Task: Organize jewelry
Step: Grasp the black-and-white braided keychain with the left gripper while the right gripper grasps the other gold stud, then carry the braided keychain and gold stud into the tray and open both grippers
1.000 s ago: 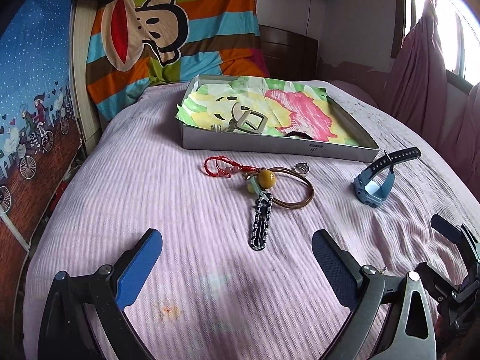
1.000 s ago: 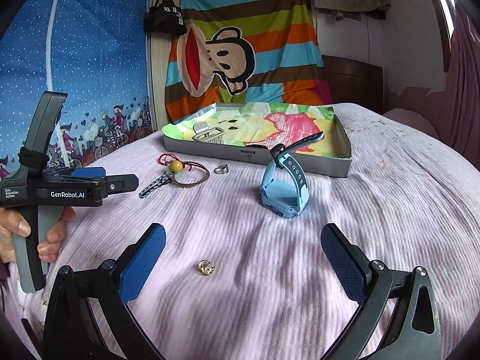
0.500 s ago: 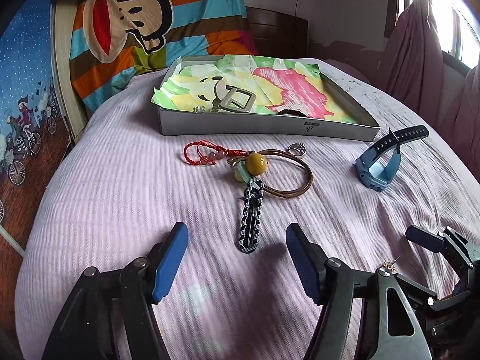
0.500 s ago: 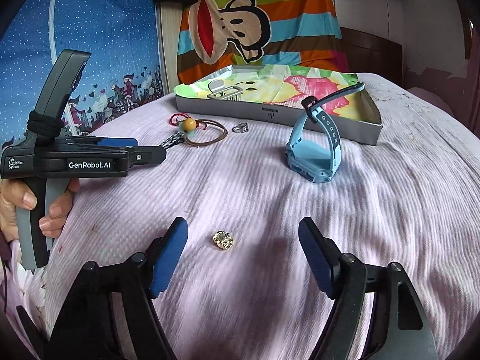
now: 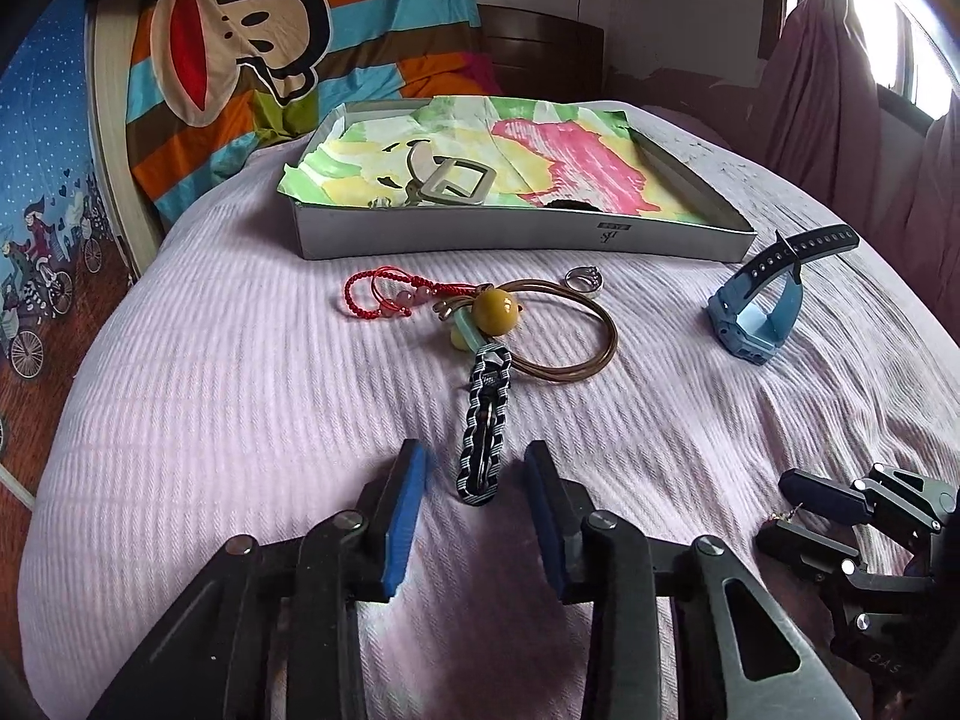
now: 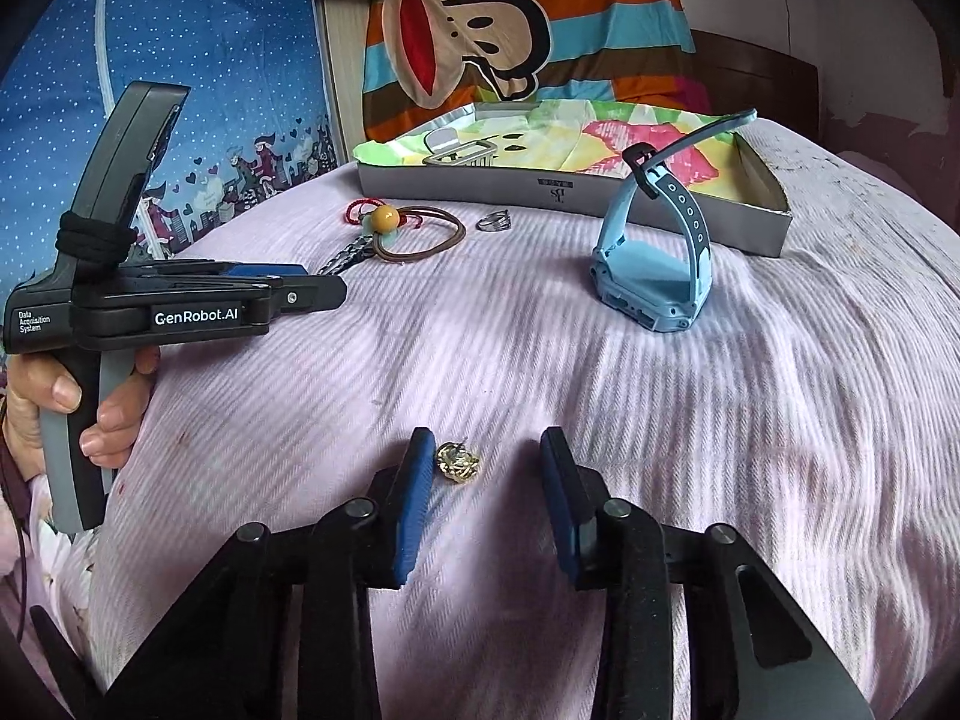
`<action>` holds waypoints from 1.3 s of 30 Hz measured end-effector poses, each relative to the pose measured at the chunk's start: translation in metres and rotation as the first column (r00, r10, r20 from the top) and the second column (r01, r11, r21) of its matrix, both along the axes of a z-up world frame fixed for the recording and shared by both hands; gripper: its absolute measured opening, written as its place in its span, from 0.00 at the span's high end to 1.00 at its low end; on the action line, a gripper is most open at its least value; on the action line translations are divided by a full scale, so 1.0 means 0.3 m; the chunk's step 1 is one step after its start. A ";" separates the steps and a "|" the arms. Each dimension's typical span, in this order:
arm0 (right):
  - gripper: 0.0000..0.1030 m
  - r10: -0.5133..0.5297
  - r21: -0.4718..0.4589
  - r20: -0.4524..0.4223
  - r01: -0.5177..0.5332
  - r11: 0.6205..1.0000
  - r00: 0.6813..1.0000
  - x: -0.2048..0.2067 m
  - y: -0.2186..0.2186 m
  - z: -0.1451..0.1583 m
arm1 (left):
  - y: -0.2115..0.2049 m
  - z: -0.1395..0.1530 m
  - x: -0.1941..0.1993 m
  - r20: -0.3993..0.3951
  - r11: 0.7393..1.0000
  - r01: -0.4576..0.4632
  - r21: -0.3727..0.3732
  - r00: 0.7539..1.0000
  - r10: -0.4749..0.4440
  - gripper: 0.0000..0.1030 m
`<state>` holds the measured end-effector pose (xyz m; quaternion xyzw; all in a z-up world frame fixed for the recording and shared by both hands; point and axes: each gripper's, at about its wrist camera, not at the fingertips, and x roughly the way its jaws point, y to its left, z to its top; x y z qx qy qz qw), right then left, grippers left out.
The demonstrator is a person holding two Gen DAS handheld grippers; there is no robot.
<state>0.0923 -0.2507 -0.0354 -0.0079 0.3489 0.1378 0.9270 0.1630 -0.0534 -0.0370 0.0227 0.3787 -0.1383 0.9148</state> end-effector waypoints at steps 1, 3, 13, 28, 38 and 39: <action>0.74 0.005 -0.002 -0.001 -0.005 1.000 1.000 0.000 0.004 -0.001 | -0.001 -0.001 -0.001 -0.001 1.000 0.004 -0.002 1.000 -0.004 0.78; 0.81 0.012 -0.006 -0.001 -0.012 1.000 1.000 0.001 0.010 -0.003 | -0.001 -0.003 0.000 -0.006 1.000 0.008 -0.009 1.000 -0.008 0.87; 0.87 0.032 0.020 0.035 -0.032 0.999 0.999 -0.008 0.006 0.023 | 0.020 0.033 -0.040 0.029 0.997 0.025 -0.070 0.999 -0.023 0.88; 0.87 0.038 0.071 0.201 -0.053 0.996 0.979 0.131 0.028 0.189 | 0.053 0.215 0.039 0.184 0.989 -0.021 -0.147 0.982 0.049 0.88; 0.87 -0.059 0.132 0.263 0.024 0.991 0.963 0.371 0.087 0.270 | 0.073 0.237 0.263 0.170 0.991 -0.071 -0.115 0.981 0.090 0.88; 0.87 -0.075 0.143 0.257 0.039 0.989 0.964 0.395 0.091 0.272 | 0.078 0.233 0.285 0.161 0.990 -0.075 -0.117 0.983 0.093 0.88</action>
